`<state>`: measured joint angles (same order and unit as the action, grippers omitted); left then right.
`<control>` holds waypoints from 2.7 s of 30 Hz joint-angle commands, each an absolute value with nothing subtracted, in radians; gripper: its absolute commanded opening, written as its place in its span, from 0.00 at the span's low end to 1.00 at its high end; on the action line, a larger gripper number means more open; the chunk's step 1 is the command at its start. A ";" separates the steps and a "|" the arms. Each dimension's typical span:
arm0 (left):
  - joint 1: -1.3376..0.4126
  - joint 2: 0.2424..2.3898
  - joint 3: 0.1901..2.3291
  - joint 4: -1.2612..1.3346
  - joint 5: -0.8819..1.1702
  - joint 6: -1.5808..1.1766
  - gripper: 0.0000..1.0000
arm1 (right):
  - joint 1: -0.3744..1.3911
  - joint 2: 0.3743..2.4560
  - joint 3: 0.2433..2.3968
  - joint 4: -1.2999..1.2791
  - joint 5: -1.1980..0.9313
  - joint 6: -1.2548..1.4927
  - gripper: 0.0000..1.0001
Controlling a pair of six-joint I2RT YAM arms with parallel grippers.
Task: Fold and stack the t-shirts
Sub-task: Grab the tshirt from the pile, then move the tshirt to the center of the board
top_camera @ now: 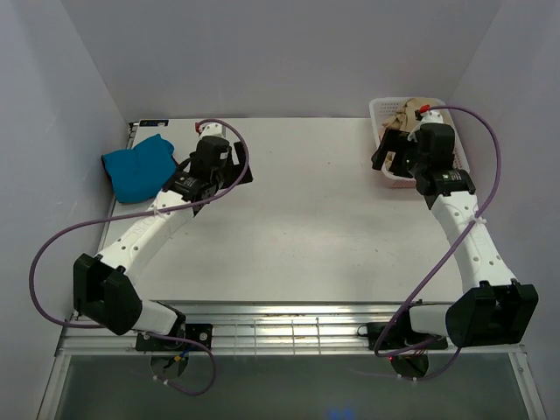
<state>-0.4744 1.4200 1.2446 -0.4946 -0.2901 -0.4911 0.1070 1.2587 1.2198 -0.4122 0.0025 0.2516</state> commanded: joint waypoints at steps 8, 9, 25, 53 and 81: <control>-0.469 1.299 1.111 -0.321 -0.152 -0.399 0.98 | 0.107 1.514 1.271 -0.170 0.375 0.121 0.78; -0.469 1.292 1.098 -0.299 -0.146 -0.397 0.98 | 0.107 1.581 1.293 -0.181 0.427 0.106 0.73; -0.460 1.203 0.977 -0.209 -0.155 -0.380 0.98 | 0.097 1.783 1.376 -0.190 0.534 0.075 0.55; -0.457 1.106 0.940 -0.278 -0.222 -0.457 0.97 | 0.179 1.408 1.816 -0.462 -0.387 0.195 0.08; -0.448 0.770 0.821 -0.362 -0.348 -0.620 0.98 | 0.328 1.316 1.682 0.077 -0.983 0.772 0.08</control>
<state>-0.4534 0.7963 0.8402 -0.3477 -0.3382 -0.5926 0.3256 1.3605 1.7775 0.0147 -0.9970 0.7776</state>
